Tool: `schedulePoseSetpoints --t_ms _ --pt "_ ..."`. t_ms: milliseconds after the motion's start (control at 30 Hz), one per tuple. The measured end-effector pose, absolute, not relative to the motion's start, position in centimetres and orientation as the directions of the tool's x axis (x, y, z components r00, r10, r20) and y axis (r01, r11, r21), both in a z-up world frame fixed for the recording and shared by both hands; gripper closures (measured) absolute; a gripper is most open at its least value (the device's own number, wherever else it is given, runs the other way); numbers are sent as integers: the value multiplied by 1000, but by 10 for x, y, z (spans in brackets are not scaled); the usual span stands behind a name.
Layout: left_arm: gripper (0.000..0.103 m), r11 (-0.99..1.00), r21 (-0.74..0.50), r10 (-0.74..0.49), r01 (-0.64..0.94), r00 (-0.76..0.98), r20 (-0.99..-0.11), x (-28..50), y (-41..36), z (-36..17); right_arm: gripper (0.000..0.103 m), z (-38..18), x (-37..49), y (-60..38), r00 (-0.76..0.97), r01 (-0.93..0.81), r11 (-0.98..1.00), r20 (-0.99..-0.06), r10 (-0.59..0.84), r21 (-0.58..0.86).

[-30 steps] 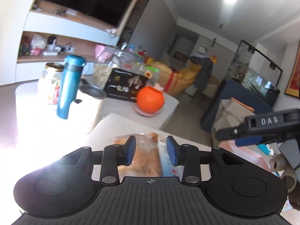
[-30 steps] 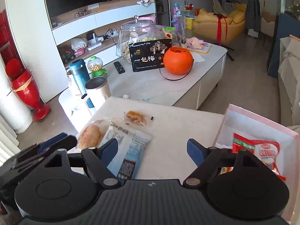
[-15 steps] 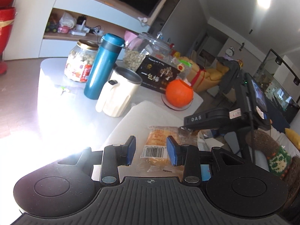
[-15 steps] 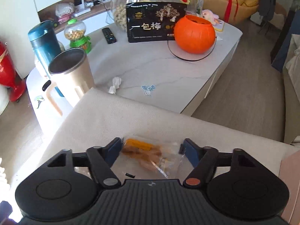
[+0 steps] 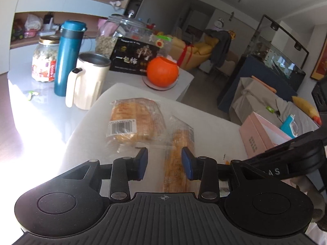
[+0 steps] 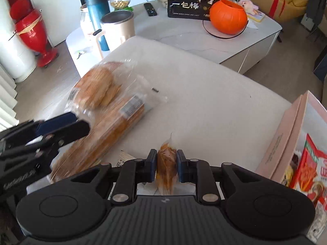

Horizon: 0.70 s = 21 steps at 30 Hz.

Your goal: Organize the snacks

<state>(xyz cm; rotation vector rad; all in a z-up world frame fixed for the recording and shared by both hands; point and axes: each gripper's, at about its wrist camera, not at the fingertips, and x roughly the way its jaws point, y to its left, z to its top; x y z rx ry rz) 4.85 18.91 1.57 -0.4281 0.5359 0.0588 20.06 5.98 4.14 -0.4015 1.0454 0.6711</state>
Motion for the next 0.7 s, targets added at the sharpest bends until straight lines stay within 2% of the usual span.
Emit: schedulePoseSetpoints --t_ms 133,200,233,267,300,333,367,533,600,700 --pt "63 926 -361 -89 -113 862 -499 47 174 17 83 47 172 22 333 -658 751 -876 348 48" --pt "63 935 -335 -66 -117 870 -489 42 166 23 82 48 154 3 379 -648 761 -859 343 18" --pt "63 940 -319 -50 -120 876 -479 37 162 28 76 47 145 -5 409 -642 767 -851 330 -12" --pt "63 944 -307 -41 -121 880 -473 32 158 33 61 46 138 -14 436 -631 775 -842 319 -33" --pt "63 947 -297 -37 -120 881 -472 28 152 38 51 45 132 -22 460 -615 787 -832 311 -46" --pt "63 951 -291 -45 -107 880 -473 22 147 42 33 44 127 -33 487 -592 805 -817 309 -48" --pt "63 955 -284 -63 -85 878 -474 17 139 44 29 44 123 -42 499 -576 816 -808 315 -37" --pt "63 977 -202 -167 63 812 -560 6 89 41 29 36 108 -81 557 -482 876 -771 308 2" --pt "63 985 -132 -168 110 786 -595 2 65 36 29 33 105 -91 575 -456 890 -759 304 11" --pt "62 989 -49 -138 138 767 -627 -5 39 26 29 38 106 -98 553 -463 879 -737 388 114"
